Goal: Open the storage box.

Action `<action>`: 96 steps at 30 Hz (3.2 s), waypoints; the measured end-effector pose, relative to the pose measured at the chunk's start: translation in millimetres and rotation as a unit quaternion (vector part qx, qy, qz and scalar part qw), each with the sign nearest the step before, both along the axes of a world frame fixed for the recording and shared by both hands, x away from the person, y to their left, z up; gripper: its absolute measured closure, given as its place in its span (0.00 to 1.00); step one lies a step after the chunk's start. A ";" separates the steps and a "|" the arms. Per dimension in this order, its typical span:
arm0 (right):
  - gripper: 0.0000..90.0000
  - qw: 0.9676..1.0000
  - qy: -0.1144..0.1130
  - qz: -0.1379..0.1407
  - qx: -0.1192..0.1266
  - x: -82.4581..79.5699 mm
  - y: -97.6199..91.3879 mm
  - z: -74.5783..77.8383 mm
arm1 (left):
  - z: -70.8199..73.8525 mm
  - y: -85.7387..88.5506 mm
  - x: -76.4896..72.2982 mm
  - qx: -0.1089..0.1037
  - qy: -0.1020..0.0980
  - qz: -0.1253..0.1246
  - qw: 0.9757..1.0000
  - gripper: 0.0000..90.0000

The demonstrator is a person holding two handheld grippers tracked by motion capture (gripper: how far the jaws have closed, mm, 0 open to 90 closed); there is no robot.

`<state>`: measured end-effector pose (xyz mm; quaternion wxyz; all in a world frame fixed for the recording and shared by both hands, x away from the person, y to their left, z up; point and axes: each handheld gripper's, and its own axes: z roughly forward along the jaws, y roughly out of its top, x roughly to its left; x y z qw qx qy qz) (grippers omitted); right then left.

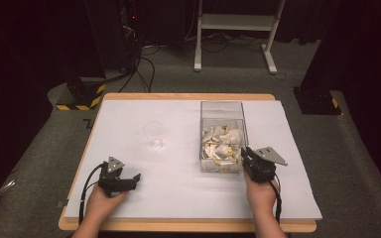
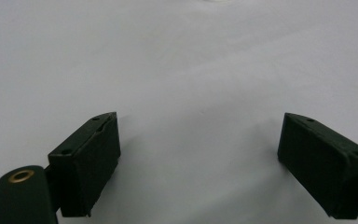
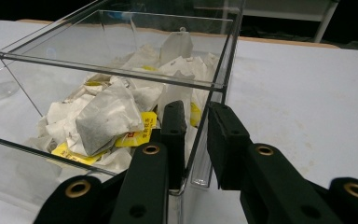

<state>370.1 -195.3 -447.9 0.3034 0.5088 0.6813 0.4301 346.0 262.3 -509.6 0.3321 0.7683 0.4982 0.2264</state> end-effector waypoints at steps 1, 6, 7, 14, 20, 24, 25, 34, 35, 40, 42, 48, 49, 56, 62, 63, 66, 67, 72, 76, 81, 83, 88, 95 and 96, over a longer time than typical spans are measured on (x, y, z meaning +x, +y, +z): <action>0.85 1.000 -0.001 0.001 0.000 -0.7 -0.2 0.0 | 0.0 0.0 0.0 0.000 0.000 0.000 1.000 0.15; 0.86 1.000 0.000 0.003 0.002 -4.8 -1.2 0.0 | 0.0 -0.1 -0.1 0.000 0.000 0.000 1.000 0.15; 0.85 1.000 -0.002 0.005 0.001 -5.5 -1.5 -0.1 | 0.0 -0.1 -0.1 0.000 0.000 0.000 1.000 0.15; 0.85 1.000 -0.003 0.007 0.004 -11.6 -2.2 0.9 | 0.0 0.0 0.0 0.000 0.000 0.000 1.000 0.15; 0.86 1.000 -0.007 0.010 0.005 -18.4 -3.9 0.4 | 0.0 -0.1 -0.2 0.000 0.000 0.000 1.000 0.15; 0.86 1.000 -0.006 0.010 0.008 -22.6 -5.2 -0.1 | -0.1 -0.2 -0.2 0.000 -0.001 0.000 1.000 0.15; 0.86 1.000 -0.007 0.011 0.008 -23.5 -5.7 -0.4 | 0.0 -0.3 -0.4 0.000 -0.001 0.000 1.000 0.15; 0.83 1.000 -0.003 0.010 0.011 -22.3 -5.6 -3.8 | 0.0 -0.2 -0.3 -0.001 0.000 -0.001 1.000 0.16; 0.83 1.000 -0.003 0.011 0.011 -22.5 -5.2 -3.8 | 0.0 -0.1 -0.3 -0.001 0.000 -0.001 1.000 0.16; 0.83 1.000 -0.001 0.015 0.011 -26.3 -4.6 -4.8 | 0.0 -0.1 -0.2 -0.001 0.000 -0.001 1.000 0.16; 0.83 1.000 0.000 0.015 0.013 -29.1 -4.4 -5.2 | 0.0 -0.1 -0.2 -0.001 0.000 -0.001 1.000 0.16; 0.81 1.000 0.002 0.023 0.007 -39.0 -3.1 -5.7 | 0.0 -0.2 -0.3 -0.001 0.000 -0.001 1.000 0.16; 0.81 1.000 0.003 0.023 0.007 -40.7 -3.2 -5.7 | 0.0 -0.2 -0.3 -0.001 0.000 -0.001 1.000 0.16; 0.82 1.000 0.006 0.029 0.007 -49.6 -6.6 -5.5 | 0.0 -0.3 -0.4 -0.001 -0.001 -0.001 1.000 0.16; 0.82 1.000 0.007 0.029 0.008 -56.1 -6.8 -5.6 | 0.0 -0.4 -0.6 -0.001 -0.001 -0.001 1.000 0.16; 0.82 1.000 0.006 0.029 0.009 -57.5 -7.0 -5.9 | 0.0 -0.3 -0.5 0.000 -0.001 -0.001 1.000 0.16; 0.82 1.000 0.004 0.029 0.011 -60.4 -7.3 -6.7 | 0.0 -0.3 -0.5 -0.001 -0.001 -0.001 1.000 0.16; 0.82 1.000 0.003 0.029 0.010 -60.9 -7.4 -6.8 | 0.0 -0.3 -0.5 -0.001 -0.001 -0.001 1.000 0.16; 0.82 0.999 0.004 0.031 0.009 -65.3 -7.5 -6.5 | 0.0 -0.2 -0.5 -0.001 -0.001 -0.001 1.000 0.16; 0.81 0.999 0.002 0.033 0.010 -68.1 -8.0 -7.0 | 0.0 -0.5 -0.7 -0.001 -0.001 -0.001 1.000 0.16; 0.81 0.999 0.000 0.034 0.011 -67.8 -9.0 -7.4 | 0.0 -0.6 -0.9 0.000 -0.002 -0.001 1.000 0.16; 0.79 0.999 0.000 0.036 0.012 -67.3 -9.5 -7.4 | 0.1 -0.3 -0.7 0.001 -0.002 -0.002 1.000 0.16; 0.75 0.999 -0.001 0.040 0.017 -66.0 -11.8 -6.3 | 0.0 -0.4 -0.7 -0.002 -0.001 -0.001 1.000 0.16; 0.69 0.999 -0.010 0.039 0.029 -63.0 -15.3 3.9 | -0.1 -0.4 -0.6 -0.002 -0.001 -0.001 1.000 0.16; 0.69 0.999 -0.011 0.038 0.028 -62.2 -15.5 5.7 | -0.1 -0.4 -0.6 -0.002 -0.001 -0.001 1.000 0.16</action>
